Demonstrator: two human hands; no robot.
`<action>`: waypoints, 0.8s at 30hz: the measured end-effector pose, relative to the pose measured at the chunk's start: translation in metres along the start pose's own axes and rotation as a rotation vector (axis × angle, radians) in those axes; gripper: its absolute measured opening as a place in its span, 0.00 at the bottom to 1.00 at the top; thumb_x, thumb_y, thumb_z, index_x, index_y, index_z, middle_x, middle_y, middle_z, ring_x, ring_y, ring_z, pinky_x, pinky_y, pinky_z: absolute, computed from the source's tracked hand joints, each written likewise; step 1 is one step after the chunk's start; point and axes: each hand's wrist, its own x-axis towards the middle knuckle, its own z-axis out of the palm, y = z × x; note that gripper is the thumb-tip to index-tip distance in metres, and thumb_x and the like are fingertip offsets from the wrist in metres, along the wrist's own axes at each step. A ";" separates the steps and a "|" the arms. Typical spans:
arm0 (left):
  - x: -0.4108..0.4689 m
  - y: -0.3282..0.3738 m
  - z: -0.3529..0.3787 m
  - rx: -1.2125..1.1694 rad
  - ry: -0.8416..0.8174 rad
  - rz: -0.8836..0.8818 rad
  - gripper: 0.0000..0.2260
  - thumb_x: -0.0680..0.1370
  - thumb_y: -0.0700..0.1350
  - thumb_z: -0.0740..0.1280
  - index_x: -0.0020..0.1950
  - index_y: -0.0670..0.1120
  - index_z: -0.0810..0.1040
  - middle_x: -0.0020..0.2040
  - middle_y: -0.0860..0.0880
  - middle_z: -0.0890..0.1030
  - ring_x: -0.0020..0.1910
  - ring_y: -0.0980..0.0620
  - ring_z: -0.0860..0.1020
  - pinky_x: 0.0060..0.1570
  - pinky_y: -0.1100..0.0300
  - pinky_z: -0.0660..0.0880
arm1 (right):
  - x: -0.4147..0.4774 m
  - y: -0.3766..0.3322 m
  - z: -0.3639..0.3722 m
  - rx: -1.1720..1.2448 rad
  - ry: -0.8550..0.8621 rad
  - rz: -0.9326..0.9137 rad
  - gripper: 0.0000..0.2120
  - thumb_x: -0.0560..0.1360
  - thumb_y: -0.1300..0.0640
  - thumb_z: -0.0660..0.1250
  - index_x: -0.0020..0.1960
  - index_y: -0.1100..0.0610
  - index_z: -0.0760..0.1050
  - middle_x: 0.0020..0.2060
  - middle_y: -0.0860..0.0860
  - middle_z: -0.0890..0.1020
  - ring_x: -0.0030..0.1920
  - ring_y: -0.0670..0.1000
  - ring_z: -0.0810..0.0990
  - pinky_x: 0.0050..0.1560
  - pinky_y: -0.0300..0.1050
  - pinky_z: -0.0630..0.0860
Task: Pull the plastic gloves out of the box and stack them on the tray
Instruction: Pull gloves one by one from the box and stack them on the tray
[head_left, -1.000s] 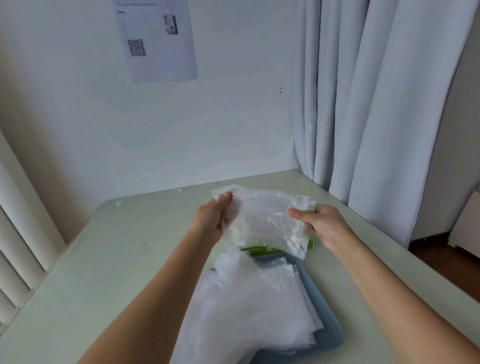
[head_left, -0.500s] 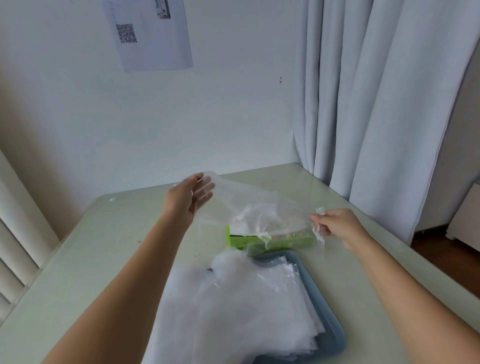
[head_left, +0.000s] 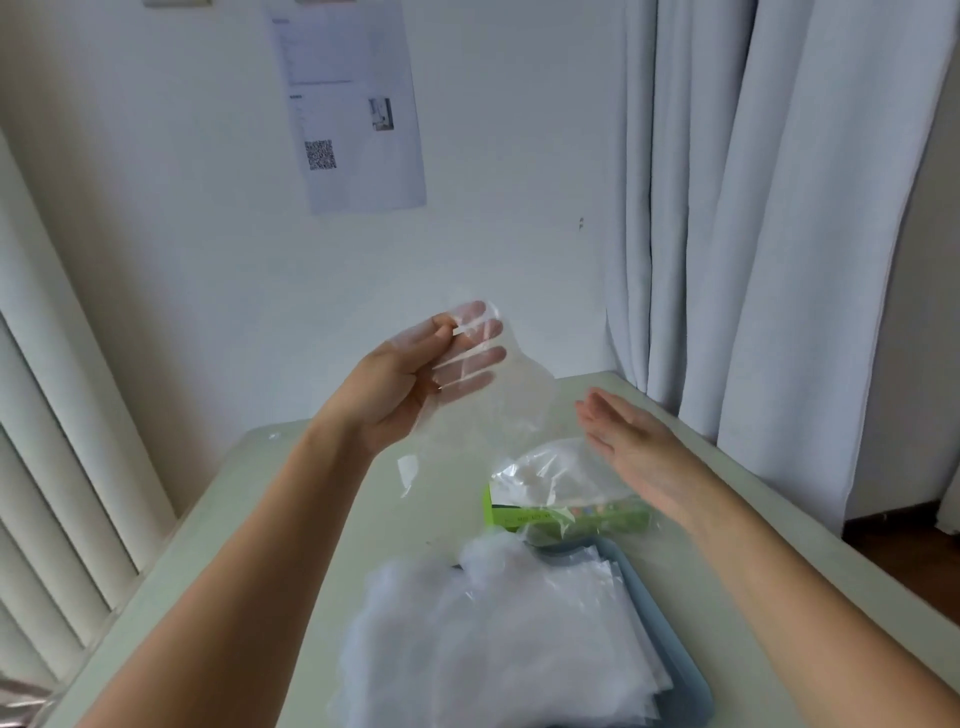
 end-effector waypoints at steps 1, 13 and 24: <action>-0.005 0.005 0.003 -0.018 -0.033 0.007 0.14 0.80 0.42 0.55 0.62 0.46 0.75 0.55 0.50 0.83 0.56 0.48 0.81 0.51 0.55 0.79 | -0.002 0.000 0.008 0.049 -0.088 0.052 0.69 0.45 0.27 0.76 0.76 0.58 0.55 0.73 0.53 0.65 0.72 0.48 0.65 0.72 0.42 0.59; -0.048 0.006 0.008 -0.247 -0.205 0.007 0.16 0.79 0.39 0.57 0.64 0.46 0.77 0.60 0.47 0.79 0.58 0.44 0.79 0.54 0.50 0.78 | -0.042 -0.011 0.040 0.119 -0.265 0.054 0.36 0.53 0.44 0.83 0.57 0.58 0.79 0.48 0.50 0.82 0.41 0.45 0.76 0.43 0.36 0.68; -0.080 -0.002 -0.004 0.480 0.038 0.093 0.09 0.75 0.40 0.65 0.53 0.40 0.81 0.49 0.46 0.85 0.55 0.50 0.81 0.55 0.65 0.75 | -0.058 0.004 0.025 -0.402 0.112 -0.307 0.14 0.71 0.68 0.72 0.38 0.48 0.80 0.33 0.39 0.83 0.35 0.40 0.80 0.38 0.31 0.74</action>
